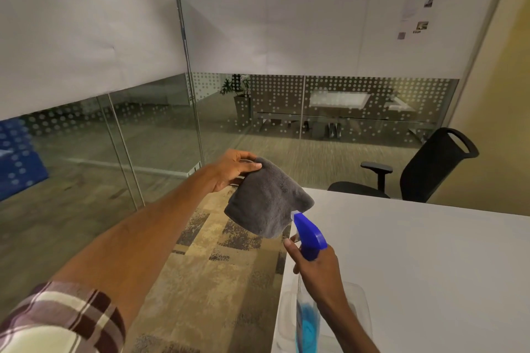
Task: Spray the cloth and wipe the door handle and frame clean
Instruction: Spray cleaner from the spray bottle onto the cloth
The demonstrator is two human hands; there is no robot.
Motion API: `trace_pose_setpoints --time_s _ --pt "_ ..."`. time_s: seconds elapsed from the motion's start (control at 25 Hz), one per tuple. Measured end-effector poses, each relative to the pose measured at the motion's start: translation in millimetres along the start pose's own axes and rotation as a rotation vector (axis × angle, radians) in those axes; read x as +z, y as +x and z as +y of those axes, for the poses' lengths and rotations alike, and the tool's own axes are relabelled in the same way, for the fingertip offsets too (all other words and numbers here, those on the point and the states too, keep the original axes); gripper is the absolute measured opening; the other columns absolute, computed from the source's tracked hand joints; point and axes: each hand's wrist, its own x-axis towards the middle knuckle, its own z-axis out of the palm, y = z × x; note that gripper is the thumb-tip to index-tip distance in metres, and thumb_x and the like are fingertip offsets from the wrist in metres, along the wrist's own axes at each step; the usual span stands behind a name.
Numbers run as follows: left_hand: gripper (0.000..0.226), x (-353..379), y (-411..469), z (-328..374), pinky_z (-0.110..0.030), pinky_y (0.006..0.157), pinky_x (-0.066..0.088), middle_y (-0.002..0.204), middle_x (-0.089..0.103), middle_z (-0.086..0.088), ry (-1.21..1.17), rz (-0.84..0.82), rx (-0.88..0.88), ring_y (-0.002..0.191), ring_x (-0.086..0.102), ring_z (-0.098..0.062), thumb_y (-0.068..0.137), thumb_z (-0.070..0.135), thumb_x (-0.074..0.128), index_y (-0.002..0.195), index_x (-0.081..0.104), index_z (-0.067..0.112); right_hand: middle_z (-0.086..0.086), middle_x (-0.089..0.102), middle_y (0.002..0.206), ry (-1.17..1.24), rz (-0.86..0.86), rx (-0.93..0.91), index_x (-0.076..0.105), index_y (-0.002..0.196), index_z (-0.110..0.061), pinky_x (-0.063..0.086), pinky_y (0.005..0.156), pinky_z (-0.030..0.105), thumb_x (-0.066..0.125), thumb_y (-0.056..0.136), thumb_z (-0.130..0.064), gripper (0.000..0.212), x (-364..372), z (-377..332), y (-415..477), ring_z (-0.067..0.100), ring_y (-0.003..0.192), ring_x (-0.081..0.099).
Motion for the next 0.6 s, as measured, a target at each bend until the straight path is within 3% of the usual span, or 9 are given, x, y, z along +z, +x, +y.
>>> trace_pose_setpoints --time_s 0.16,0.36,0.52,0.6 --pt "0.012 1.4 -1.3 -2.0 -0.046 0.093 0.051 0.104 0.068 -0.007 0.011 0.000 0.005 0.098 0.064 -0.024 0.088 0.014 0.067 0.100 0.070 0.016 0.005 0.058 0.083 -0.040 0.016 -0.081 0.046 0.083 -0.030 0.054 0.074 0.030 0.071 0.081 -0.026 0.026 2.7 -8.1 -1.4 0.022 0.074 0.060" --pt "0.012 0.6 -1.6 -4.1 -0.034 0.076 0.056 0.103 0.069 -0.006 -0.009 -0.010 0.007 0.092 0.067 -0.019 0.088 0.012 0.067 0.099 0.070 0.016 0.010 0.061 0.086 -0.006 0.072 -0.047 0.049 0.096 -0.023 0.049 0.064 0.016 0.072 0.080 -0.029 0.029 -1.5 -0.5 2.3 0.022 0.075 0.062" --pt "0.013 -0.1 -1.8 -5.2 -0.032 0.073 0.055 0.104 0.069 -0.007 -0.013 -0.027 0.001 0.092 0.067 -0.019 0.089 0.011 0.066 0.100 0.070 0.015 0.016 0.063 0.084 0.041 0.057 -0.021 0.054 0.101 -0.015 0.050 0.052 0.011 0.072 0.080 -0.026 0.030 -9.1 8.7 7.1 0.023 0.072 0.063" --pt "0.013 -0.1 -1.9 -6.3 -0.032 0.073 0.055 0.104 0.068 -0.007 -0.009 -0.040 -0.008 0.093 0.067 -0.020 0.089 0.011 0.066 0.100 0.070 0.015 0.016 0.063 0.085 0.046 0.053 -0.038 0.053 0.102 -0.014 0.051 0.057 0.014 0.072 0.080 -0.024 0.031 -10.7 10.8 8.4 0.026 0.074 0.063"
